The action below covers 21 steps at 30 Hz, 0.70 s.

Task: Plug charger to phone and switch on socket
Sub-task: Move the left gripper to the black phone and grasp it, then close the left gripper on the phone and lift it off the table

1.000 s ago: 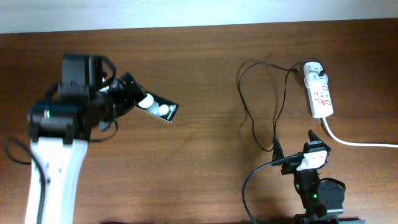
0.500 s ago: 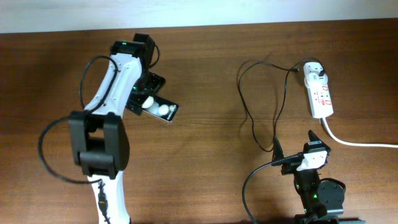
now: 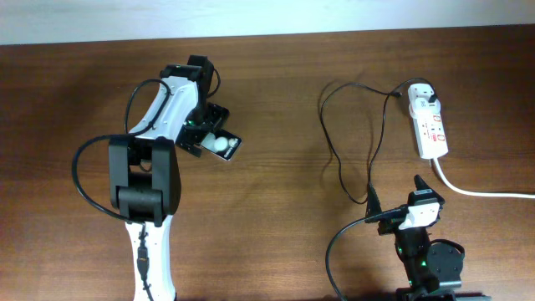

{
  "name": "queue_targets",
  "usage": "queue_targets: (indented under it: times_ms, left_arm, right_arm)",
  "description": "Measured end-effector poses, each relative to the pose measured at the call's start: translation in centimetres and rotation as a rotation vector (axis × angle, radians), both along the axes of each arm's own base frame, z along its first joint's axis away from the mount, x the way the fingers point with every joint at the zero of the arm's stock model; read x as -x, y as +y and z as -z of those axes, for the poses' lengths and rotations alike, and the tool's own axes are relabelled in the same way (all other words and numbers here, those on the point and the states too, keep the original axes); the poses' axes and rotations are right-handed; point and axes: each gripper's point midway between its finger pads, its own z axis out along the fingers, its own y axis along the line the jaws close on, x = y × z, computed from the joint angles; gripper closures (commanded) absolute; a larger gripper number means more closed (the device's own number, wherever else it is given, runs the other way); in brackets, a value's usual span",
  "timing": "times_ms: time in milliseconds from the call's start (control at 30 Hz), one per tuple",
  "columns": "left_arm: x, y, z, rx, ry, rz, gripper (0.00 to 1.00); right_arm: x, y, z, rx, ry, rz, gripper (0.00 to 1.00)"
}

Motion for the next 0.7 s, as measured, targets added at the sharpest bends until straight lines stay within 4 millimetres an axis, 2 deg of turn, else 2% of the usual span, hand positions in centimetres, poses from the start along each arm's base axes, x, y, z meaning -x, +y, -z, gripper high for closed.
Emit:
queue_targets:
  times_ms: [133, 233, 333, 467, 533, 700]
  left_arm:
    - [1.8, -0.1, -0.2, 0.011, 0.076, -0.002, 0.01]
    - [-0.1, -0.4, -0.3, 0.025, -0.006, 0.0, 0.01]
    - [-1.1, -0.4, -0.4, 0.02, -0.05, 0.001, 0.01]
    - [-1.4, 0.3, -0.3, -0.023, -0.065, 0.002, 0.01]
    - [-1.4, 0.8, 0.5, -0.051, -0.078, 0.002, 0.01]
    - [-1.4, 1.0, 1.1, -0.057, -0.106, 0.001, 0.01]
  right_arm:
    - [0.0, 0.0, 0.0, 0.0, 0.0, 0.0, 0.02]
    - [0.0, 0.0, 0.0, 0.0, 0.0, 0.0, 0.01]
    - [0.0, 0.0, 0.0, 0.0, 0.0, 0.0, 0.01]
    - [0.0, 0.0, 0.0, 0.0, 0.0, 0.0, 0.01]
    - [0.0, 0.0, 0.0, 0.0, 0.0, 0.0, 0.01]
    - [0.0, 0.0, 0.0, 0.0, 0.0, 0.0, 0.01]
